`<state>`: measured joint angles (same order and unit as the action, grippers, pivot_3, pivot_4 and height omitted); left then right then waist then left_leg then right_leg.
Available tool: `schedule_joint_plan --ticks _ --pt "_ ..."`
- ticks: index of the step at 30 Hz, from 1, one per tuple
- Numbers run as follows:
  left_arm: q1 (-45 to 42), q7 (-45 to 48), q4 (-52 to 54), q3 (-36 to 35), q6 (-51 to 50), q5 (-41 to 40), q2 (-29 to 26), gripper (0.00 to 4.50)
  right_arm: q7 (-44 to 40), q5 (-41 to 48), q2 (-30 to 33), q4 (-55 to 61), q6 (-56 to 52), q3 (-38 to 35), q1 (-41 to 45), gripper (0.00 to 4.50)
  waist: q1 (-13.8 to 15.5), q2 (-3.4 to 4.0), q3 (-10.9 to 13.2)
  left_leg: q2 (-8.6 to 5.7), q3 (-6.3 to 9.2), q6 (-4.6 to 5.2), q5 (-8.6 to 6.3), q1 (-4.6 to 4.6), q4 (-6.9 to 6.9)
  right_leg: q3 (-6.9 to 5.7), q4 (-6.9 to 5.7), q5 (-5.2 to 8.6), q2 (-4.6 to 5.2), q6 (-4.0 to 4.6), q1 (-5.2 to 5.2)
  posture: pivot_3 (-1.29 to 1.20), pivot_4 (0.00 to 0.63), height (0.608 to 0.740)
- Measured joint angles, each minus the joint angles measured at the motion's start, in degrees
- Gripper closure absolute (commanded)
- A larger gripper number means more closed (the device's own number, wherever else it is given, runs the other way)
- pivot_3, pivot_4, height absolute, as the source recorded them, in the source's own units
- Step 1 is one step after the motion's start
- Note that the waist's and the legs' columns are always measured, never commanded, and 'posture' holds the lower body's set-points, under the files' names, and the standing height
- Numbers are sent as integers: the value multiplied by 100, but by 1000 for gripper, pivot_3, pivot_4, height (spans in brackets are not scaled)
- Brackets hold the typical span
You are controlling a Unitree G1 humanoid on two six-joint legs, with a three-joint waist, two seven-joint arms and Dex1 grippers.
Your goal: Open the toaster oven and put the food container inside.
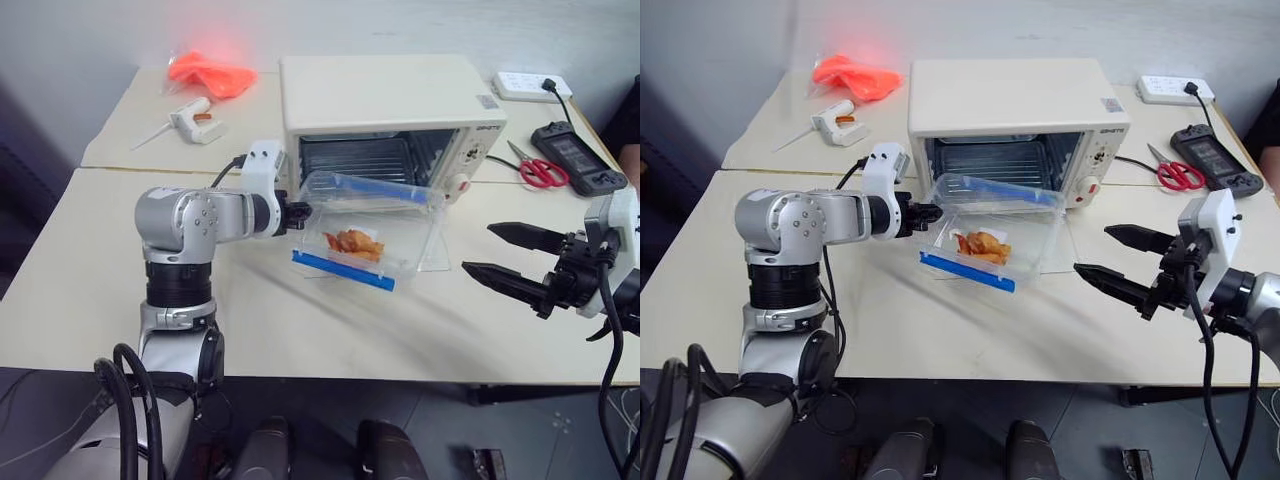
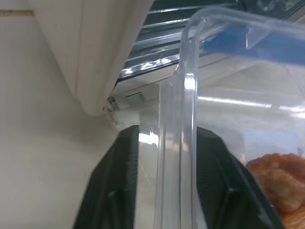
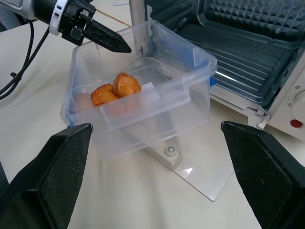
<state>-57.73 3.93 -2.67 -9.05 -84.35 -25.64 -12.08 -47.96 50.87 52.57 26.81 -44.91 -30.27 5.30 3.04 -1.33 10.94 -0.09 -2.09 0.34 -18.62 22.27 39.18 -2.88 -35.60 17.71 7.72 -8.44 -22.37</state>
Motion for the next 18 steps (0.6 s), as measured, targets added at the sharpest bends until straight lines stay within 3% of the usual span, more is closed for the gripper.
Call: schedule_joint_plan --ticks 1,18 --pt "-10 7 0 -3 1 10 10 1553 4 -13 0 -3 0 0 0 0 -6 0 0 0 0 0 0 0 0 0 0 0 0 0 -1 0 150 740" --pt "-45 613 458 -348 10 -130 -299 1553 19 -390 1 -179 125 131 110 0 -62 1 0 4 1 -2 1 6 -4 -1 0 0 -5 0 -9 0 150 740"
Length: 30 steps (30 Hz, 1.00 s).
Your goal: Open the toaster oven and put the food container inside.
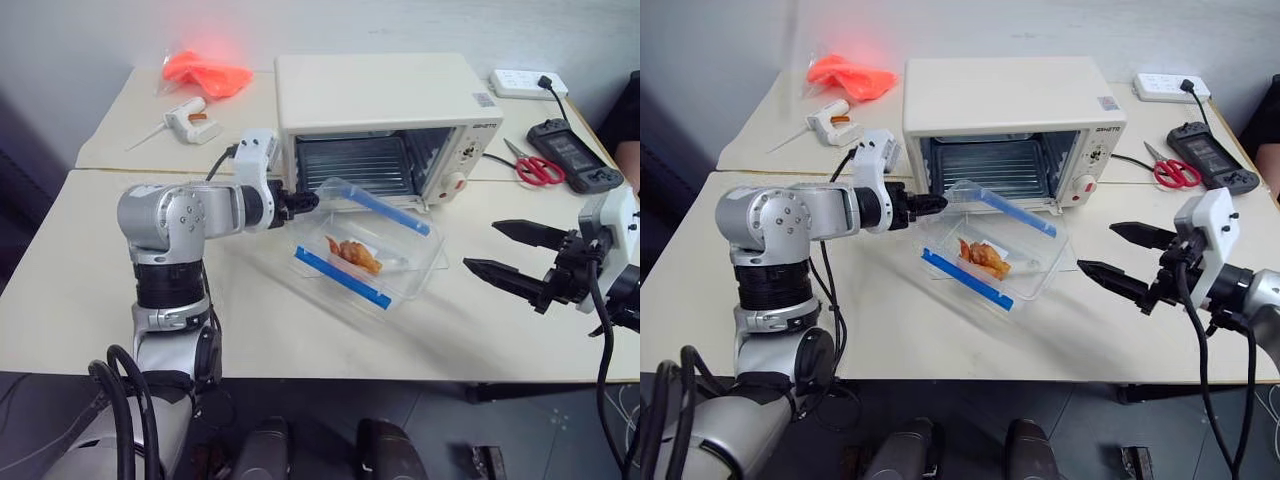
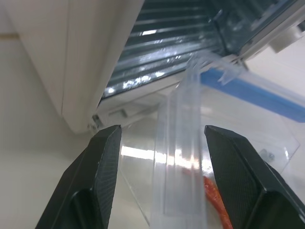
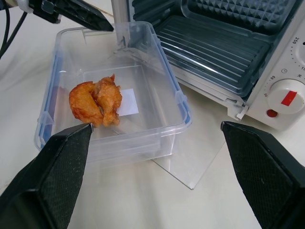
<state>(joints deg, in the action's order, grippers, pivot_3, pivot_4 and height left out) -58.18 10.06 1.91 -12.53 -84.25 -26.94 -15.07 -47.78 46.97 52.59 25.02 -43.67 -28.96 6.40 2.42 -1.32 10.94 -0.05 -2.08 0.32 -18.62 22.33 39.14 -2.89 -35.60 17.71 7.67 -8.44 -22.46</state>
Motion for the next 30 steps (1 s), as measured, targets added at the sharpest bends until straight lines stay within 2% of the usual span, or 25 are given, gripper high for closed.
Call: schedule_joint_plan --ticks 2,3,4,5,10,13,14,15,16,19,23,26,30 --pt "-96 216 96 -144 109 -136 -174 1553 -12 20 46 -50 -27 -11 37 0 -14 0 0 0 0 0 0 0 0 0 0 0 0 0 0 0 150 740" --pt "-141 338 120 -250 197 -208 -290 1725 -12 50 90 -57 -62 -46 86 373 -32 0 0 1 0 0 0 0 0 -1 0 0 0 0 0 0 150 740" --pt "-157 368 125 -281 215 -216 -321 1931 -12 65 96 -57 -69 -72 102 520 -36 0 0 2 0 0 0 0 0 -1 0 0 -1 0 0 0 150 740" --pt "-164 500 125 -354 301 -292 -418 2060 2 148 110 -57 -139 -102 178 808 -50 0 0 2 0 -1 0 -2 0 -1 -2 0 -1 0 1 0 150 740" --pt "-145 1539 56 -676 813 -803 -1098 3463 16 644 241 112 -452 -305 224 2345 -99 1 0 5 1 -3 1 -1 -3 -3 -1 0 -2 1 -1 0 150 740" --pt "336 2886 186 -485 1123 -1314 -1883 4334 21 1233 347 418 -757 -510 198 3343 -138 3 0 10 1 -4 1 -6 -12 0 0 2 -4 3 -4 0 150 740" --pt "540 3315 204 -394 1210 -1437 -2119 4500 58 1474 356 498 -844 -572 195 3715 -144 5 1 12 1 -4 1 -7 -12 0 -1 2 -5 4 -3 0 150 740" --pt "814 3921 219 -234 1348 -1590 -2440 4500 163 1919 359 661 -984 -639 181 4017 -141 4 1 13 1 -4 1 -6 -10 -1 1 3 -6 5 -3 0 150 740" --pt "918 4148 220 -176 1379 -1632 -2552 4500 199 2096 359 759 -1032 -652 159 4376 -139 4 1 15 1 -4 1 -6 -8 -1 0 3 -6 6 -1 0 150 740" --pt "1277 5543 264 414 1637 -1815 -3393 4500 618 3191 366 1327 -1190 -608 -80 4451 -125 3 2 16 2 -2 -1 -5 -7 -1 6 5 -7 9 1 0 150 740" --pt "1695 6855 507 1314 2661 -1397 -4185 4500 1128 3588 367 1655 -1256 -271 -501 4451 -92 3 2 15 2 13 -7 -7 -6 4 20 5 8 10 9 0 150 740" --pt "1829 7361 485 2107 3609 -759 -4198 4500 1376 3536 259 1883 -1211 257 -650 4451 -91 3 2 15 0 20 -7 0 -6 6 42 5 7 10 5 0 150 740" --pt "1678 7436 163 2456 4135 -348 -3851 4500 1514 3154 87 1920 -1061 859 -667 4451 -100 3 1 7 0 25 -8 3 -4 6 12 5 1 9 0 0 150 740"
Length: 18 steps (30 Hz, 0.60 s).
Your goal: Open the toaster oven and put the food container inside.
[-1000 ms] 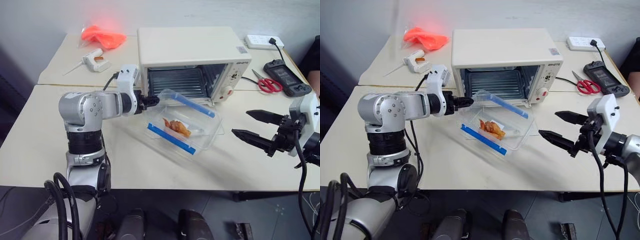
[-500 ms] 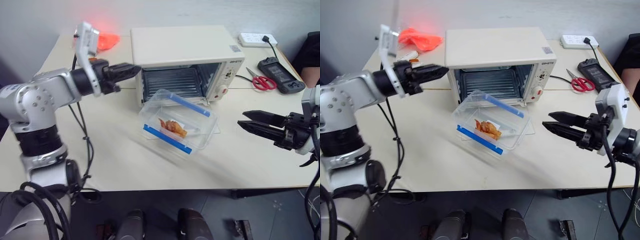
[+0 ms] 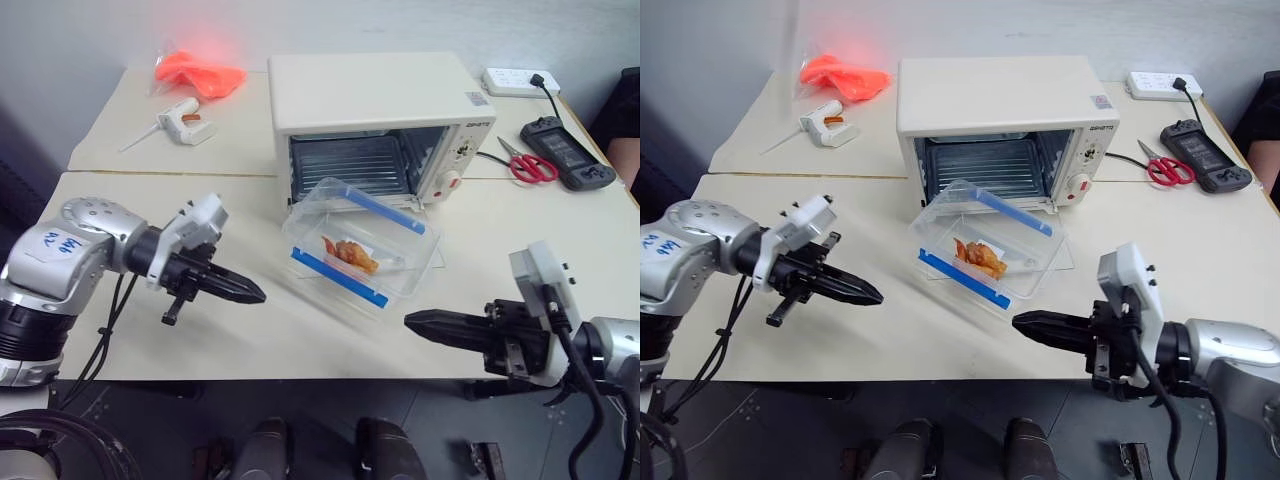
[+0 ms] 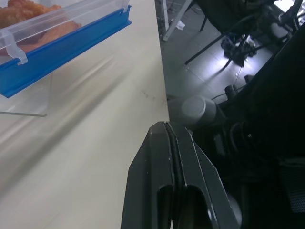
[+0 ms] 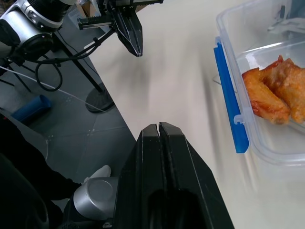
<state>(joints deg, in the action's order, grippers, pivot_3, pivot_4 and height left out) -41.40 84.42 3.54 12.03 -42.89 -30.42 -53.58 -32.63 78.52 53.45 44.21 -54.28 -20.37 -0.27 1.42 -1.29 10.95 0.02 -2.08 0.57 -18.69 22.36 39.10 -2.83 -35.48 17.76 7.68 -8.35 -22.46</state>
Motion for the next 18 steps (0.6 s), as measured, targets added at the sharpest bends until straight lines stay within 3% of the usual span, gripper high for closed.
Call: schedule_joint_plan --ticks 4,9,18 --pt "-304 -95 -606 238 421 447 511 4500 13 -1106 -314 -184 281 1007 280 4451 -7 0 0 -3 0 5 0 3 2 0 -7 0 -2 -1 -6 0 150 740" --pt "-505 -183 -1087 256 630 671 873 4500 -85 -2333 -497 -974 668 1668 798 4451 -24 0 0 -2 -2 5 0 7 2 1 -17 0 -4 -1 -18 0 150 740" --pt "-529 -396 -1180 238 613 759 1266 4500 -1192 -3757 -279 -2543 1414 1890 1829 4451 -19 0 0 -1 -2 6 0 8 7 -1 -18 -1 -4 -3 -17 0 150 740"
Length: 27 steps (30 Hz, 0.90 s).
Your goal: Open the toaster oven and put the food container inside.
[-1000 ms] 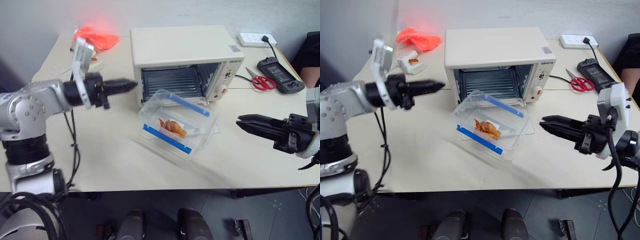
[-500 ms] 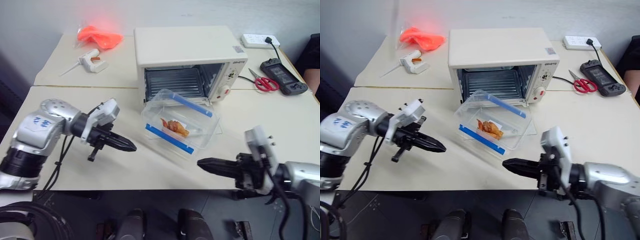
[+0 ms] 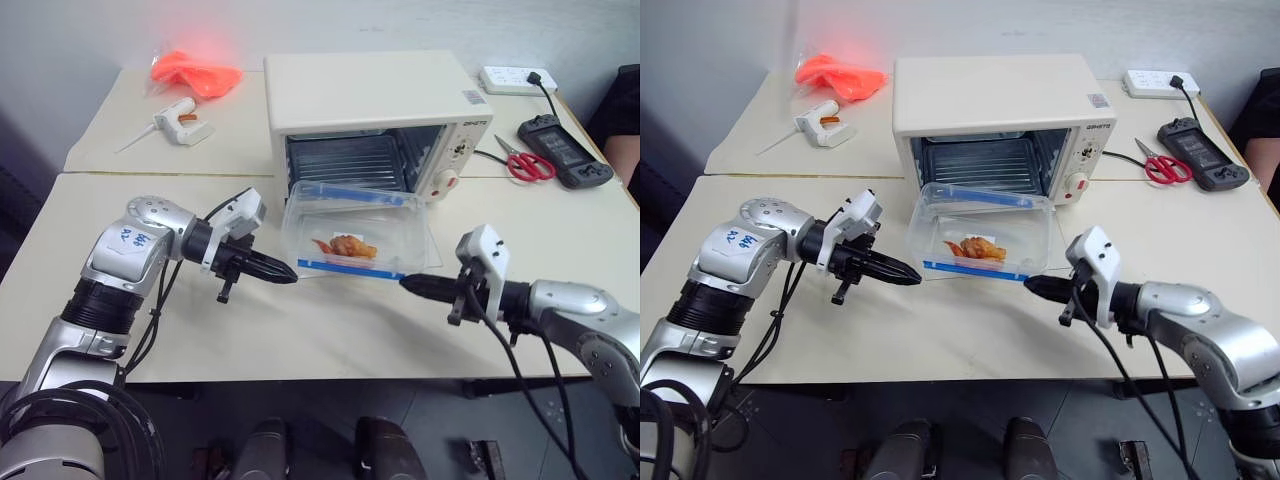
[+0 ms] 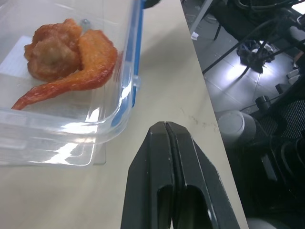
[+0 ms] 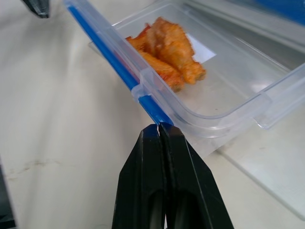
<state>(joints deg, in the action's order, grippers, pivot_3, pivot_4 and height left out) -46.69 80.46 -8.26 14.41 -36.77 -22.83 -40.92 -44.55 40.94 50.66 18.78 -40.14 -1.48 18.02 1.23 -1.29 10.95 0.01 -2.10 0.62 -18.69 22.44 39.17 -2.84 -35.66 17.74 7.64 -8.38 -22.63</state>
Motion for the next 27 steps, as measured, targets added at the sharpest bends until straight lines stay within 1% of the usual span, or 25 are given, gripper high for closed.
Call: schedule_joint_plan --ticks 3,7,11,14,21,27 --pt "20 -170 62 -18 -8 2 143 4500 -159 -226 -102 -325 110 82 287 4451 -2 0 0 1 1 -1 0 0 0 0 0 0 0 0 0 0 150 740" --pt "21 -647 18 -47 18 154 408 4500 -265 -431 -404 -533 142 166 513 4451 -2 0 0 0 1 -3 1 0 1 -1 0 0 1 0 0 0 150 740" --pt "-7 -1094 -341 -125 223 383 618 4500 -238 -726 -688 -781 255 266 765 4451 -7 0 0 -1 -1 -5 3 -2 3 -2 -3 0 1 -1 1 0 150 740" --pt "-313 -1741 -995 -241 476 669 1026 4500 -71 -1150 -1074 -1262 523 401 1110 4451 -4 0 0 -4 -5 -6 5 2 11 -4 -10 -1 1 -2 0 0 150 740" --pt "-965 -2796 -2175 -570 1186 1042 1626 4500 415 -1983 -1797 -2344 1278 485 1858 4451 -14 0 0 -4 -17 -12 8 12 8 -21 -10 -1 2 -3 -6 0 150 740" --pt "-1223 -3497 -2716 -826 1645 1231 2011 4500 1143 -2592 -2389 -3564 2065 382 2640 4451 -96 0 0 -3 -14 -21 13 20 8 -37 -12 -2 4 -3 -8 0 150 740"
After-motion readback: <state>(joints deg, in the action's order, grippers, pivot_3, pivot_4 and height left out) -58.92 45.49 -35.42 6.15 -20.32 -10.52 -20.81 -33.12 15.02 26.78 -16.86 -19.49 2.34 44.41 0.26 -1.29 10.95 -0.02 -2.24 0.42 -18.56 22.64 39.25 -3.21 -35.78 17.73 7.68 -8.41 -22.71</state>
